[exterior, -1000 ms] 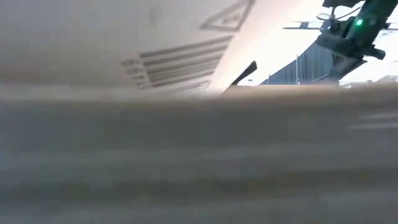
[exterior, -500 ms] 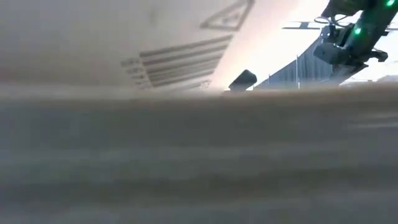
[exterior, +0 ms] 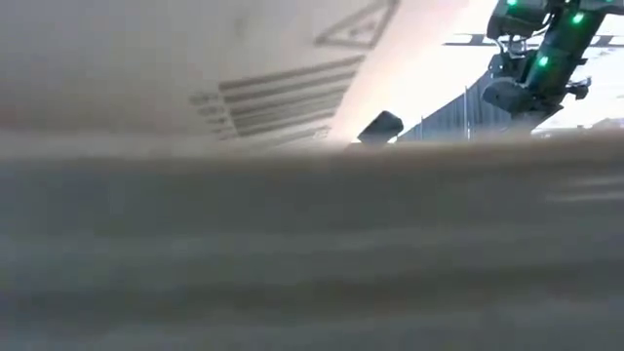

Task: Stock shelves
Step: Adjust the shelf, then return to Home Position

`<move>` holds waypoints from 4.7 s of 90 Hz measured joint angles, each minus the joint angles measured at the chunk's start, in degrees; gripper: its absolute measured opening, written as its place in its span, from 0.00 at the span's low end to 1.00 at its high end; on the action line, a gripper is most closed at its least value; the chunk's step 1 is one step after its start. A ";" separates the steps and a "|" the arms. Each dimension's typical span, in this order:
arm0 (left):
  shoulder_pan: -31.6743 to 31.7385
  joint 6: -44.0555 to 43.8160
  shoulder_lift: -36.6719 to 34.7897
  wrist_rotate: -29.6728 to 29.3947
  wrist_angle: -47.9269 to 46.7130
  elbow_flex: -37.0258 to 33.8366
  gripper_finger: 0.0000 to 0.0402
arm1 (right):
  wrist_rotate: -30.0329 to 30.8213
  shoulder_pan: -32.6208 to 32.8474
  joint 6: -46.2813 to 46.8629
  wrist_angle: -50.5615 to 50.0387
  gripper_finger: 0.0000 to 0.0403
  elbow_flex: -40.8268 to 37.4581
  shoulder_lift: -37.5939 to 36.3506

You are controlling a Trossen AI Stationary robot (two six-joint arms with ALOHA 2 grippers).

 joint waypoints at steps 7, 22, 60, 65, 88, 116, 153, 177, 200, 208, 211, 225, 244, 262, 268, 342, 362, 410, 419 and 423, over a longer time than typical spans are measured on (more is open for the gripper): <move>0.05 -0.54 0.00 0.13 -0.01 0.00 0.05 | 0.51 0.15 -0.14 0.21 0.20 0.00 -0.08; -0.82 2.69 0.04 -0.92 1.29 0.64 0.06 | -1.38 1.98 -2.17 0.60 0.33 0.04 -1.50; -3.18 6.51 0.70 -0.49 -3.07 9.86 0.28 | -4.96 3.09 -1.88 -6.65 0.45 6.88 -8.56; -3.65 6.54 0.70 -0.89 -4.31 11.48 0.31 | -5.17 3.09 -2.06 -9.13 0.45 8.61 -9.04; -6.37 6.51 0.60 -2.23 -12.86 19.39 0.34 | -7.57 3.09 -3.62 -11.41 0.43 12.15 -13.55; -7.29 -0.19 -4.18 -1.98 -26.19 23.26 0.34 | -17.36 3.09 -4.50 -11.67 0.43 9.00 -29.18; -9.21 -5.16 -29.37 14.28 -32.06 10.52 0.22 | -40.98 3.09 -1.33 -9.71 0.40 5.09 -47.12; -10.84 -17.66 -56.74 15.41 -17.86 -20.43 0.19 | -66.31 3.13 -3.30 11.91 0.36 -7.14 -45.37; -11.73 -26.60 -78.45 20.44 3.11 -50.01 0.19 | -59.39 3.13 -9.81 23.23 0.32 -13.54 -45.39; -12.16 -27.86 -84.12 20.61 9.73 -58.26 0.19 | -54.45 3.13 -11.41 27.45 0.31 -14.67 -45.41; -12.24 -28.10 -86.32 20.62 12.52 -61.13 0.19 | -52.39 3.13 -11.36 29.79 0.31 -15.28 -45.41; -13.17 -28.01 -94.14 21.44 24.13 -74.54 0.19 | -45.84 3.11 -11.99 38.77 0.31 -18.77 -45.41; -13.09 -26.44 -102.70 22.19 36.51 -88.32 0.19 | -44.79 3.11 -9.57 40.64 0.31 -22.64 -45.55; -13.02 -26.43 -111.62 24.64 37.04 -95.51 0.19 | -49.46 3.14 -8.98 40.41 0.31 -24.44 -45.57; -13.00 -26.35 -115.06 24.65 36.68 -97.48 0.19 | -48.83 3.13 -8.99 40.49 0.31 -25.14 -45.57; -12.99 -24.98 -125.17 19.48 28.38 -105.35 0.19 | -43.43 3.13 -6.22 58.83 0.32 -40.96 -44.98; -12.99 -24.98 -124.98 19.41 28.39 -105.37 0.19 | -43.45 3.13 -6.47 58.98 0.31 -40.96 -45.00; -12.99 -20.52 -124.98 19.41 28.39 -105.37 0.19 | -43.45 3.13 -6.51 58.96 0.32 -40.98 -45.00; -12.99 -20.52 -124.98 19.41 28.39 -105.37 0.19 | -43.45 3.13 -6.51 58.96 0.31 -41.00 -45.00; -12.99 -20.52 -124.98 19.41 28.39 -105.37 0.19 | -43.45 3.13 -6.51 58.96 0.31 -41.00 -45.00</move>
